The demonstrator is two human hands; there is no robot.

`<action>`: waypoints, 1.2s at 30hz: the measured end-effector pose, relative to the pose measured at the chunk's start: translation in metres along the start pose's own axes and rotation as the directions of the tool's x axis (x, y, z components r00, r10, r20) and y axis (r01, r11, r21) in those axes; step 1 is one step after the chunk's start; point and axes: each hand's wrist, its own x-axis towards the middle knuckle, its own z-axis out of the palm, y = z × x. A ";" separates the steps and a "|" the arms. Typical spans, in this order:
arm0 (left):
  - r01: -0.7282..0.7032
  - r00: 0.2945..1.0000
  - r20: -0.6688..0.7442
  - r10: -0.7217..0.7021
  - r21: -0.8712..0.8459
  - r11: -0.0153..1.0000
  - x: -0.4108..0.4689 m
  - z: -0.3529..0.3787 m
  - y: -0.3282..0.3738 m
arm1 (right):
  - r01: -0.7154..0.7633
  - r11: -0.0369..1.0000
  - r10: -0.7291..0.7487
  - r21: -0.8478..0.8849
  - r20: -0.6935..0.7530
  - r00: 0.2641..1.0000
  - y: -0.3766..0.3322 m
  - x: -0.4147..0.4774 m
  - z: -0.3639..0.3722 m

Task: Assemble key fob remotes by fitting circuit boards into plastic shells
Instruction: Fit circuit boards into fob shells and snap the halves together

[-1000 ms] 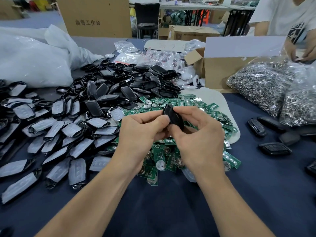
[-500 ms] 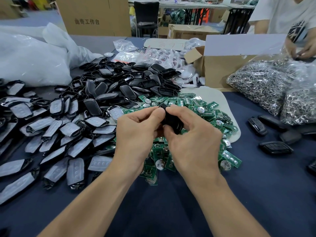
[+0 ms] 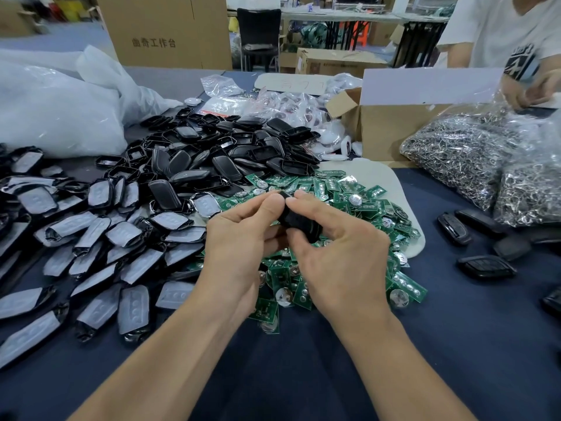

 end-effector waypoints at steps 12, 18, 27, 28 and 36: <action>-0.091 0.987 0.137 0.085 0.038 0.995 0.009 -0.008 0.002 | -0.415 0.740 0.356 0.530 0.216 0.909 0.011 0.013 -0.005; -0.190 0.969 0.193 0.154 0.183 0.965 0.008 -0.010 0.005 | -0.281 0.871 0.261 0.402 0.104 0.960 0.015 0.014 -0.009; -0.260 0.958 0.188 0.217 0.250 0.933 0.007 -0.010 0.009 | -0.243 0.900 0.230 0.362 0.079 0.970 0.011 0.011 -0.009; -0.263 0.959 0.173 0.224 0.259 0.929 0.007 -0.010 0.009 | -0.235 0.914 0.218 0.331 0.088 0.972 0.011 0.011 -0.008; -0.389 0.918 0.233 0.322 0.363 0.847 0.006 -0.011 0.009 | -0.228 0.948 0.204 0.220 0.127 0.971 0.010 0.011 -0.011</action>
